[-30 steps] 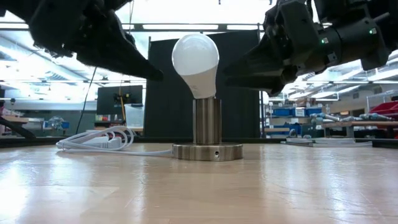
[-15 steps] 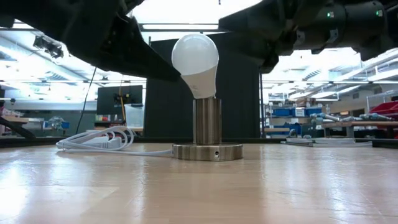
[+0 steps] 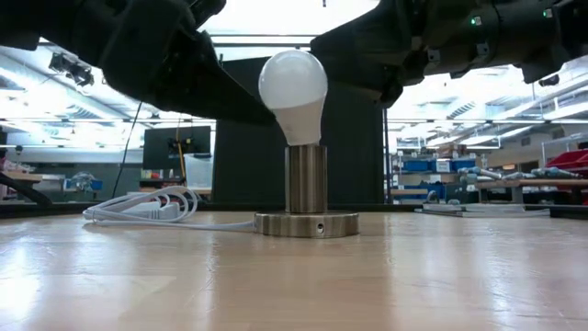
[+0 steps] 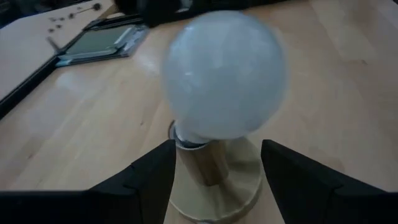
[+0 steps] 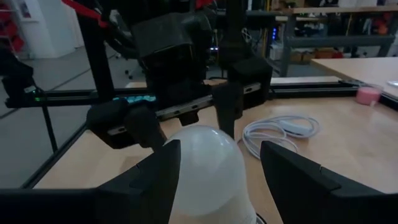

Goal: Screw lightbulb
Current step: Insert the lightbulb into the lamp holder

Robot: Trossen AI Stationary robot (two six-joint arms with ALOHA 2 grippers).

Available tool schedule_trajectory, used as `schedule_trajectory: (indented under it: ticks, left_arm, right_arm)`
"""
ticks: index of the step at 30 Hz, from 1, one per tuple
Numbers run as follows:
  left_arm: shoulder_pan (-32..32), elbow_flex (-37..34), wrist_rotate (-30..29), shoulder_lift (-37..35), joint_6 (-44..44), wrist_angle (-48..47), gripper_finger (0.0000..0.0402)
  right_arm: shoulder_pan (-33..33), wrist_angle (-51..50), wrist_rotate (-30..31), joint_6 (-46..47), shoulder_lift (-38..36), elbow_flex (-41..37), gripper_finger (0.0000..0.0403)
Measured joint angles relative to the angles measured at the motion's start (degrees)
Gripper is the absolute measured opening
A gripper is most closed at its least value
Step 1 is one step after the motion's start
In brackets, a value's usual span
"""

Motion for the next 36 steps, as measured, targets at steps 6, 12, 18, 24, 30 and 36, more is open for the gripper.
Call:
schedule_trajectory:
  ticks: [6, 12, 18, 24, 30, 36]
  left_arm:
    - [0.67, 0.0, -1.83, 0.99, 0.39, 1.67, 0.0243]
    - [1.66, -0.02, -2.68, 1.08, 2.49, 3.79, 0.0243]
    - [1.66, -0.02, -2.75, 1.08, 4.73, 4.79, 0.0243]
    - [2.2, 1.61, -2.04, 1.08, 4.74, 1.45, 0.0243]
    - [4.63, 2.2, 3.92, 1.08, 2.85, 0.37, 0.0243]
    - [5.31, 2.23, 4.52, 1.08, 4.19, 0.86, 0.0243]
  right_arm:
    - [-0.78, -2.14, -0.23, 0.81, 0.0, 0.0, 0.0233]
    - [-1.52, -2.94, 0.06, 0.68, 0.0, -0.02, 0.0233]
    - [-1.62, -3.3, -0.1, 0.87, 0.0, -0.02, 0.0233]
    - [-2.11, -3.32, -0.92, 3.12, 0.0, -0.02, 0.0233]
    - [-2.21, -4.24, -1.47, 3.76, 0.0, -0.02, 0.0233]
    - [-2.21, -6.41, -1.39, 4.8, 0.0, -0.02, 0.0233]
